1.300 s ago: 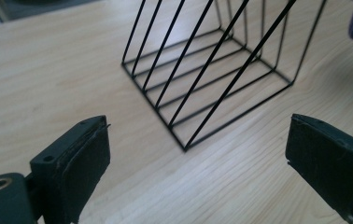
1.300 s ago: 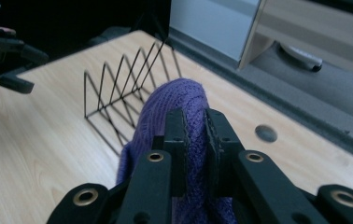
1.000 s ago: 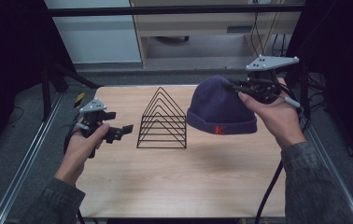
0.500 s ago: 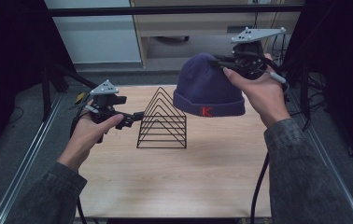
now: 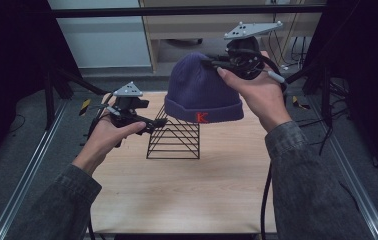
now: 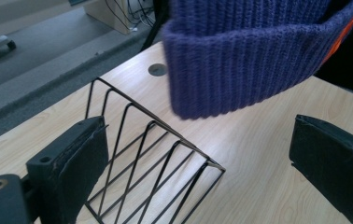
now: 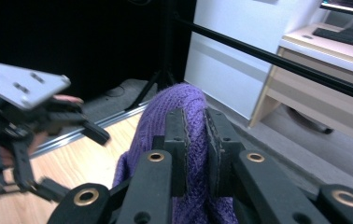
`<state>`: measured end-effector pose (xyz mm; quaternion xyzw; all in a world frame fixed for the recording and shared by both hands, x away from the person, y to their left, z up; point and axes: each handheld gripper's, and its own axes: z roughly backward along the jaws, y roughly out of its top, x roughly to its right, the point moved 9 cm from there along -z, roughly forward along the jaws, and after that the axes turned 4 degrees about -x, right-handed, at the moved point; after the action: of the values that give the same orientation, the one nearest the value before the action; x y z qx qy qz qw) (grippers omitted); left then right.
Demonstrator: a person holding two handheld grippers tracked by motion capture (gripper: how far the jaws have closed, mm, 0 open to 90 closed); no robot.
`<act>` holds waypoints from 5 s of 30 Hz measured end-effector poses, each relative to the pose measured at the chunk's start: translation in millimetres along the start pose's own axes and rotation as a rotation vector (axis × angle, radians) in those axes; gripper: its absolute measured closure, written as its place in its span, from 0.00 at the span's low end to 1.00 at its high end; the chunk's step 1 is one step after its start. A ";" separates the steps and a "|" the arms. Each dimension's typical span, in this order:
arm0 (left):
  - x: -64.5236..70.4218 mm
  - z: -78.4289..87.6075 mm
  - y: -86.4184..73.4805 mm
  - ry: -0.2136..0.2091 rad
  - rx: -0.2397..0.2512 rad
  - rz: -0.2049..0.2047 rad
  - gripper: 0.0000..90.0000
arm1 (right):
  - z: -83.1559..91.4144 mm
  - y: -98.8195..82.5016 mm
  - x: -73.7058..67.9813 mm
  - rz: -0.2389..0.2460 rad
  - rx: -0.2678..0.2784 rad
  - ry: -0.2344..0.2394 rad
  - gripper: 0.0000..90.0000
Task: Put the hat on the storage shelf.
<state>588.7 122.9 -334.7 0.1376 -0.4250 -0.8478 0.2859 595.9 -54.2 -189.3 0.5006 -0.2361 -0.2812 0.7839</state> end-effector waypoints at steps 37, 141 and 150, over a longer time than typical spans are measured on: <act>-35.0 -1.0 -12.1 0.157 0.003 0.003 0.75 | -81.7 -26.5 -0.8 -0.049 -0.078 0.004 0.89; -48.0 -51.2 -132.4 0.074 -0.158 0.091 0.64 | -130.0 -126.5 -57.7 0.086 -0.379 0.109 0.88; -47.1 -55.3 -142.2 0.065 -0.168 0.099 0.61 | -132.5 -137.1 -56.7 0.081 -0.397 0.105 0.88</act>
<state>600.4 183.4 -482.1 0.1194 -0.3490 -0.8604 0.3516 612.9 23.9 -371.5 0.3402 -0.1546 -0.2638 0.8892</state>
